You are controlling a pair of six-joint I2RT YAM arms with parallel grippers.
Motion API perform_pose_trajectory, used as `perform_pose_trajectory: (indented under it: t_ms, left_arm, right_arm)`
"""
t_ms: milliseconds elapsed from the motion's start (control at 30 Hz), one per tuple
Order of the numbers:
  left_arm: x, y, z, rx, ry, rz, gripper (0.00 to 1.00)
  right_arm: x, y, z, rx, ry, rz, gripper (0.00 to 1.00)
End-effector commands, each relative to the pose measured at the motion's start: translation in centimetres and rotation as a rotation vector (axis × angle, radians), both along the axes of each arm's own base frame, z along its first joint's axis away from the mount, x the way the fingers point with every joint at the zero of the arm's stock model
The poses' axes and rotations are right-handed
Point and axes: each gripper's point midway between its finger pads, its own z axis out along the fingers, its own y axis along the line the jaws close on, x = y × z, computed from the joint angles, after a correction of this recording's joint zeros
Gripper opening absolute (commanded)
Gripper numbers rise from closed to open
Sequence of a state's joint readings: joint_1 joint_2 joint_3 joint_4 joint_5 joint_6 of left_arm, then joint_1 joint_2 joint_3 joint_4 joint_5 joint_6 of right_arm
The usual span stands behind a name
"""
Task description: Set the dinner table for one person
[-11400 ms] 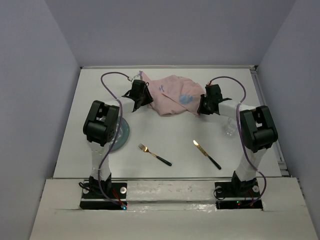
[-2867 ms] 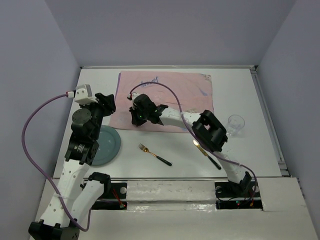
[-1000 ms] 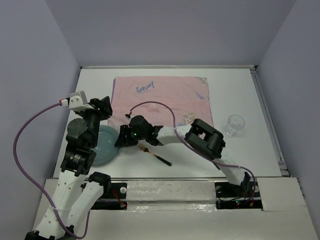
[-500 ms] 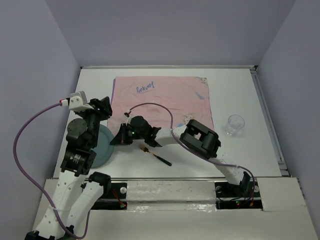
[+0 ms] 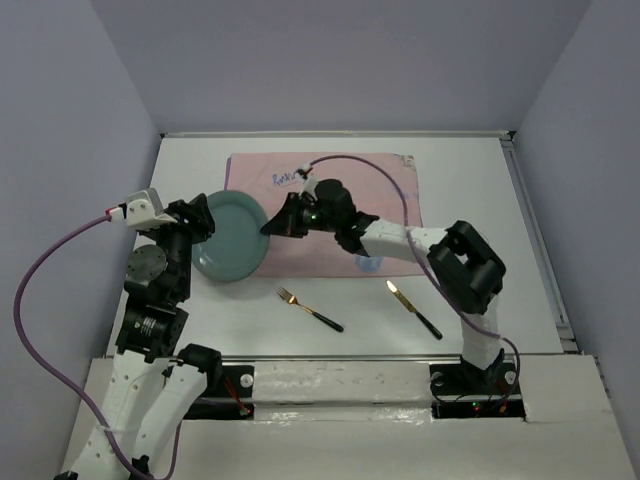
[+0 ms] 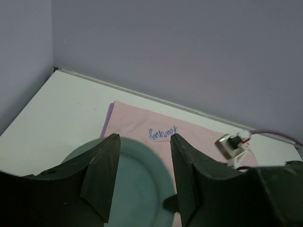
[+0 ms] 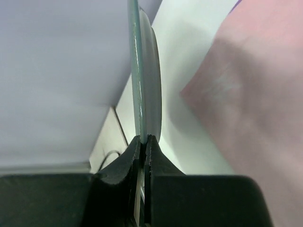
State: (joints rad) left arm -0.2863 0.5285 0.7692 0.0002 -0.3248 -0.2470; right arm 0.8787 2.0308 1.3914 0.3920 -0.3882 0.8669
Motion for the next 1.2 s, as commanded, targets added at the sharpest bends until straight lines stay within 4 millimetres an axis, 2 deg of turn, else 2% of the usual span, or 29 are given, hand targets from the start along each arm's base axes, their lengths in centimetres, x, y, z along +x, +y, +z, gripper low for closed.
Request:
perform_pose_trajectory:
  t_ms: [0, 33, 100, 133, 200, 233, 300, 367, 567, 733, 1000, 1167]
  left_arm:
    - [-0.2, 0.2, 1.2, 0.000, -0.042, 0.005, 0.57]
    - [-0.2, 0.0, 1.1, -0.001, -0.039, -0.005, 0.57]
    - [-0.1, -0.4, 1.0, -0.001, -0.037, -0.025, 0.57]
    - [0.0, -0.6, 1.0, 0.000, -0.036, -0.034, 0.57]
    - [0.0, -1.1, 0.9, 0.001, -0.034, -0.056, 0.57]
    - [0.1, -1.2, 0.8, 0.000, -0.031, -0.061, 0.57]
    - [0.1, -1.4, 0.8, 0.000, -0.030, -0.069, 0.57]
    - [0.2, -1.4, 0.7, 0.003, -0.028, -0.068, 0.57]
    - [0.3, -1.6, 0.6, 0.004, -0.024, -0.076, 0.57]
    - [0.4, -1.8, 0.4, 0.001, -0.019, -0.083, 0.57]
    - [0.5, -2.0, 0.4, 0.000, -0.016, -0.092, 0.57]
    - [0.5, -2.0, 0.3, 0.001, -0.014, -0.092, 0.57]
  right_arm:
    - [4.6, -6.7, 14.1, 0.321, -0.174, -0.105, 0.00]
    - [6.7, -9.0, 14.1, 0.313, -0.177, -0.165, 0.00]
    - [7.9, -11.5, 13.5, 0.303, -0.160, -0.197, 0.00]
    - [9.7, -13.6, 12.6, 0.286, -0.146, -0.246, 0.00]
    - [10.8, -15.5, 11.4, 0.277, -0.106, -0.254, 0.00]
    - [12.0, -17.0, 11.1, 0.275, -0.102, -0.281, 0.00]
    - [12.6, -17.9, 9.9, 0.268, -0.075, -0.281, 0.00]
    - [13.3, -18.8, 9.7, 0.268, -0.068, -0.285, 0.00]
    - [14.1, -19.9, 7.5, 0.249, -0.025, -0.304, 0.00]
    - [14.5, -20.1, 5.4, 0.229, 0.016, -0.306, 0.00]
    - [15.0, -20.6, 1.3, 0.166, 0.071, -0.326, 0.00]
    - [15.7, -20.9, 0.1, 0.152, 0.087, -0.338, 0.00]
